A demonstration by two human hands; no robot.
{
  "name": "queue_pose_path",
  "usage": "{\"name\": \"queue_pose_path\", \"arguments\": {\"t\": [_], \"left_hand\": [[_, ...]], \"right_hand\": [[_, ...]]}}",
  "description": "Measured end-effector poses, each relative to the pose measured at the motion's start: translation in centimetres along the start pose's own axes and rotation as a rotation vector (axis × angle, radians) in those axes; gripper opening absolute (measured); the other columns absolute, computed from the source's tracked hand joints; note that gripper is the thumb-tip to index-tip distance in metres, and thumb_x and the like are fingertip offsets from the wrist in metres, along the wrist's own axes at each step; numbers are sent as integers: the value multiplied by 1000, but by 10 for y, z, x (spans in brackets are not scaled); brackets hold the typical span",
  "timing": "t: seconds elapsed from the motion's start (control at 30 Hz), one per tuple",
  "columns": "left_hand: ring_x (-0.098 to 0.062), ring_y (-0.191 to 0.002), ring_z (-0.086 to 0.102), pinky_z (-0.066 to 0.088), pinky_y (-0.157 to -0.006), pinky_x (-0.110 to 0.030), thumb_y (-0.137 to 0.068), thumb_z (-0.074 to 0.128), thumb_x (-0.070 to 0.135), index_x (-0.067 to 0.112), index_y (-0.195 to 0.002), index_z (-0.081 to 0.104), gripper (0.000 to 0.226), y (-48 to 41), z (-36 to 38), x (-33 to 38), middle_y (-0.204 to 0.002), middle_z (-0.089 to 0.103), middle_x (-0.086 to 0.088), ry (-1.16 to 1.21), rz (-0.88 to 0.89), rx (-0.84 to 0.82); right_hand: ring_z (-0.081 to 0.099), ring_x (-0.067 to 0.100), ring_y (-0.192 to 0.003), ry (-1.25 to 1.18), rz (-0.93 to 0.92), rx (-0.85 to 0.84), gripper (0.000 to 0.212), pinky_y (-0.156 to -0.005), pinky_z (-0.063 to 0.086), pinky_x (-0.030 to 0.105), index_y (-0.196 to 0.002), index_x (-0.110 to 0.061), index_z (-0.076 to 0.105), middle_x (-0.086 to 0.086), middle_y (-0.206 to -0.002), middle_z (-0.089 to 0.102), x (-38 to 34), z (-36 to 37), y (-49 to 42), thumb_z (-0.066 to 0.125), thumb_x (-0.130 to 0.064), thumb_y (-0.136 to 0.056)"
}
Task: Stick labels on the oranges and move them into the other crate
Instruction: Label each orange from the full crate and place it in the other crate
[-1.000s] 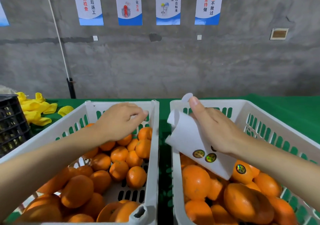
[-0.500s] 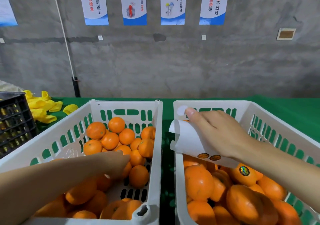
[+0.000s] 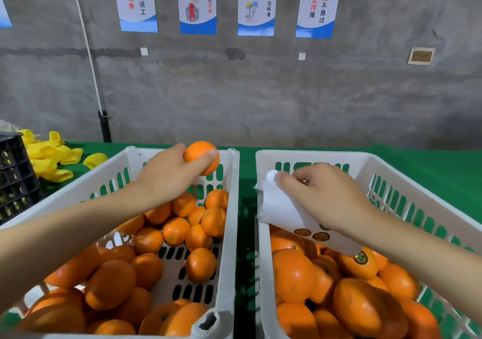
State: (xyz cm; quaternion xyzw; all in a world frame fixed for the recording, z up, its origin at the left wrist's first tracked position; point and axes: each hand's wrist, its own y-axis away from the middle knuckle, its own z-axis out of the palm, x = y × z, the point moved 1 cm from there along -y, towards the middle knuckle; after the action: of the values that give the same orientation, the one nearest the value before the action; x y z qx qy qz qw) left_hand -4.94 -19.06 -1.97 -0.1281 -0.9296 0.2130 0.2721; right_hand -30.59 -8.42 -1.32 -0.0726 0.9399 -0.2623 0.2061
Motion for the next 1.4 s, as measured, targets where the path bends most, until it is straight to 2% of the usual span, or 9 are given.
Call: {"name": "queue_pose_path", "arguments": {"t": [0.1,0.2,0.27,0.37,0.5,0.73,0.87,0.97,1.4], "left_hand": [[-18,-74,68,53,-68,-42,-78,40,84,23,-91,60,66,16,-3,33,-79,66,2,383,51,13],[-7,-74,65,54,-68,-38,-70,46,87,38,-94,53,55,35,6,54,-82,66,7,429,83,-55],[-7,-79,65,57,-72,-37,-66,48,89,44,-98,49,55,45,16,59,-87,65,9,408,70,-158],[-7,-85,64,57,-76,-35,-61,46,92,46,-103,45,62,50,27,57,-95,63,14,385,57,-233],[-6,-90,62,57,-81,-35,-71,53,86,45,-116,43,63,49,30,51,-102,60,17,326,110,-227],[-5,-93,61,57,-80,-29,-57,53,93,50,-117,40,75,46,31,50,-107,58,21,295,161,-263],[-5,-94,62,57,-83,-31,-54,55,92,53,-118,42,76,45,33,50,-108,58,24,295,167,-278],[-6,-96,61,58,-85,-33,-54,54,92,52,-119,44,77,44,32,50,-109,58,23,285,181,-275],[-2,-99,60,58,-83,-28,-52,54,97,60,-114,42,74,46,32,47,-109,57,25,295,238,-236]], "right_hand": [[30,12,-40,34,0,-44,61,-45,27,26,-44,-20,34,1,-43,27,1,3,1,49,-57,-91],[36,11,-39,24,9,-37,53,-46,25,22,-49,-26,41,-1,-41,34,1,5,2,47,-59,-91],[48,6,-45,43,27,8,27,-46,29,22,-79,-37,59,-4,-46,50,2,5,0,47,-58,-92],[55,4,-53,71,47,60,33,-48,37,25,-116,-37,59,-8,-50,54,4,4,-2,46,-56,-92],[56,10,-61,130,0,99,24,-53,46,29,-105,-35,63,-10,-58,58,1,0,-2,46,-49,-95],[49,12,-52,177,-228,269,18,-48,26,17,-95,-23,74,-7,-60,64,-11,-8,4,60,-35,-95],[67,20,-65,138,-334,303,20,-51,54,34,-92,-21,79,-2,-75,74,-18,-14,7,63,-33,-91],[63,22,-61,169,-404,326,21,-45,53,38,-89,-18,80,0,-73,68,-22,-16,7,64,-31,-89],[52,17,-51,210,-467,214,28,-39,42,31,-81,-23,77,-3,-78,56,-24,-14,6,55,-37,-91]]}}
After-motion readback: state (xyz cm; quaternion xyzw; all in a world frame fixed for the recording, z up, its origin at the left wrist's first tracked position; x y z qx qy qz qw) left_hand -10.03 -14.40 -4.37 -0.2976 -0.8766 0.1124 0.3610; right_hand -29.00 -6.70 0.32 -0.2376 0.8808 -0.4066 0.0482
